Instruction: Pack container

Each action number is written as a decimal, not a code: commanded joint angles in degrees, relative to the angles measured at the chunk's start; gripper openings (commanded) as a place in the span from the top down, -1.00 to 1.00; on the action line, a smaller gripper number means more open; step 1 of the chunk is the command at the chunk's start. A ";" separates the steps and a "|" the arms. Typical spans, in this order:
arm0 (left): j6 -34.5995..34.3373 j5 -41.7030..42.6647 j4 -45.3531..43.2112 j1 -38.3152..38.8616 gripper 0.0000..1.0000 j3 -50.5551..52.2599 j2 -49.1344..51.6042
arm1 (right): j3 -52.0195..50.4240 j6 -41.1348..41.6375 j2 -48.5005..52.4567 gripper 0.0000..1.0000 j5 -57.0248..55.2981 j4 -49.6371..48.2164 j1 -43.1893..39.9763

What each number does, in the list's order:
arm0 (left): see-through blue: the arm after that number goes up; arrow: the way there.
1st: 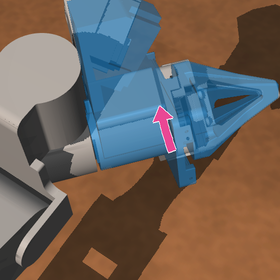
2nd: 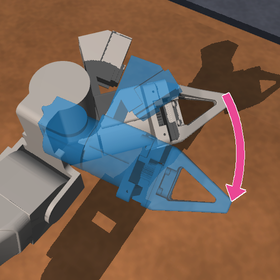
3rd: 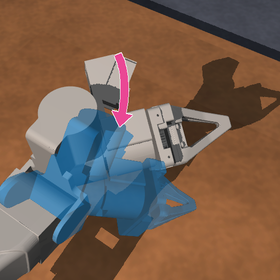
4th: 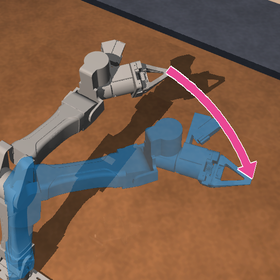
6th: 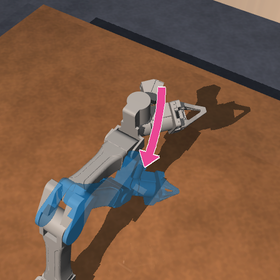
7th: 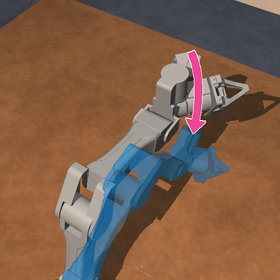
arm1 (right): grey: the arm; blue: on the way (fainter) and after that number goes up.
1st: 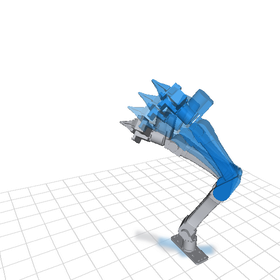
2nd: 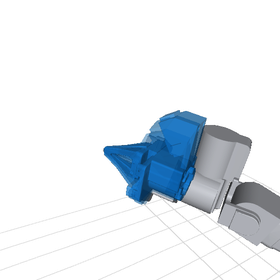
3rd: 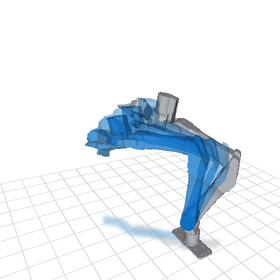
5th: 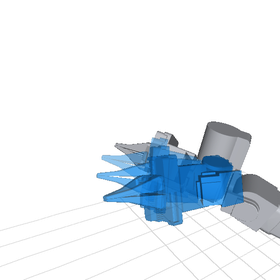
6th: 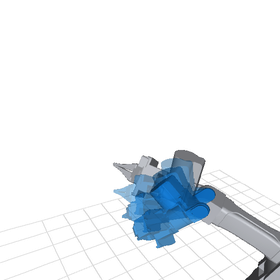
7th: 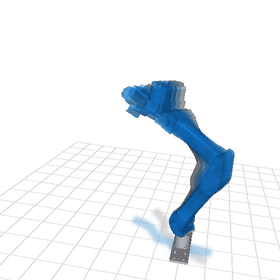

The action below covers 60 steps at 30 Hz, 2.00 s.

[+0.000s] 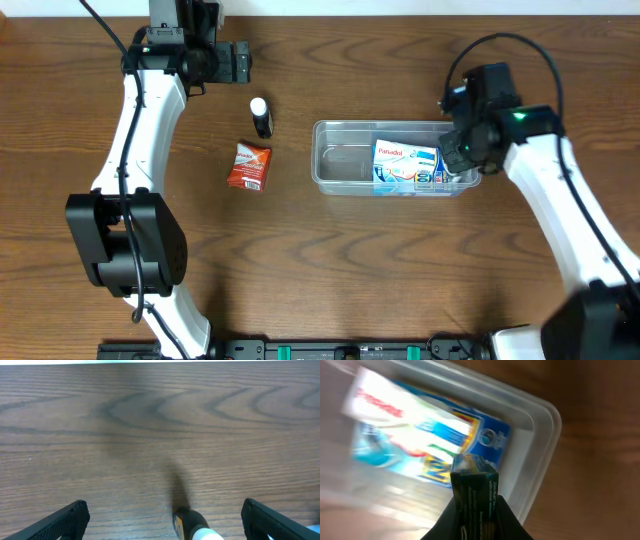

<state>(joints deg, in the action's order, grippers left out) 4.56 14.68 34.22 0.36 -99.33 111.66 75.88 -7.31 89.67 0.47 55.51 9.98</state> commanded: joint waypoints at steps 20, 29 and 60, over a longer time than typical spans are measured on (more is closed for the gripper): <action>0.35 0.26 -0.04 -0.42 -0.96 0.70 0.44 | -0.37 -9.49 -1.53 0.98 21.00 0.55 -2.95; 0.35 0.28 -0.04 -0.42 -0.96 0.70 0.44 | -6.36 -3.52 -1.14 0.97 20.98 -8.72 -3.69; 0.35 0.28 -0.04 -0.42 -0.96 0.70 0.44 | -16.02 7.45 -1.16 -0.42 22.05 -20.72 -10.19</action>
<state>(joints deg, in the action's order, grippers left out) 4.56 14.68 34.22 0.36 -99.33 111.66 59.92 -0.40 88.49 21.47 35.35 0.19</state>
